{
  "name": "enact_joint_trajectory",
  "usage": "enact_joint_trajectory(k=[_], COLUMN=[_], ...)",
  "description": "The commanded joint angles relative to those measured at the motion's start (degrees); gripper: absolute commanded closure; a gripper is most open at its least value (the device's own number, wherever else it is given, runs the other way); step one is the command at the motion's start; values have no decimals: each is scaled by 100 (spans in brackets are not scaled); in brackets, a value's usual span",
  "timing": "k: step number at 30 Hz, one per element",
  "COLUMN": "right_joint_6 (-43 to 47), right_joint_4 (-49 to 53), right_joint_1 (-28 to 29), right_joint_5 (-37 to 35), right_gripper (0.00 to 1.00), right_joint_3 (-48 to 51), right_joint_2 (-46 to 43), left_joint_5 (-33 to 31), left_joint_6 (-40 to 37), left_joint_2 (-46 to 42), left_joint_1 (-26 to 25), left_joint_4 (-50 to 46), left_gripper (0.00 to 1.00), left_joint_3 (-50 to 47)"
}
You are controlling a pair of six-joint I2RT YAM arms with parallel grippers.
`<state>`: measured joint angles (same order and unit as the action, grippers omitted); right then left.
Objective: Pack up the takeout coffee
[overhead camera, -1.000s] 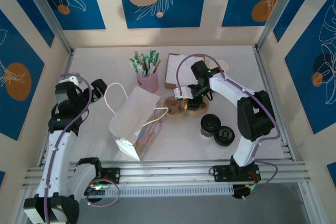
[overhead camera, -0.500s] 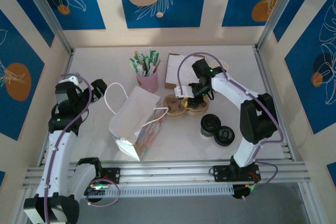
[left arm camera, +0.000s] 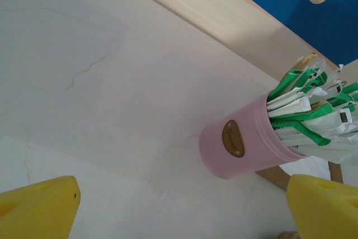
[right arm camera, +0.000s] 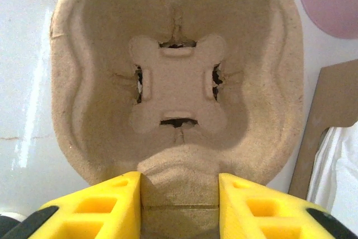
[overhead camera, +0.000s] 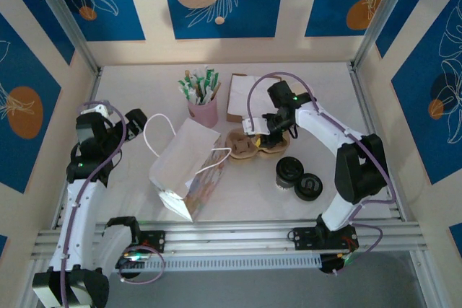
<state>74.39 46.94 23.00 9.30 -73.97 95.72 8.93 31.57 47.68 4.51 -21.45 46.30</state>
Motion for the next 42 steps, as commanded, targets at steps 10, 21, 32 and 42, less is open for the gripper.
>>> enact_joint_trajectory(k=[10, 21, 32, 42], right_joint_6=[-388, -529, -522, -1553], right_joint_4=[221, -18, -225, -462], right_joint_1=[44, 64, -94, -307], right_joint_5=[633, 775, 700, 921], right_gripper=[67, 73, 75, 76], right_joint_3=[-166, -236, -257, -435], right_joint_2=[-93, -108, -475, -1027], left_joint_5=[-23, -24, -113, -508], left_joint_6=[-33, -33, -80, -420], left_joint_2=[-74, -84, -108, -426], left_joint_1=[67, 64, 65, 208], left_joint_4=[132, 134, 88, -159], left_gripper=[5, 5, 5, 2], left_joint_3=[-60, -64, -34, 203])
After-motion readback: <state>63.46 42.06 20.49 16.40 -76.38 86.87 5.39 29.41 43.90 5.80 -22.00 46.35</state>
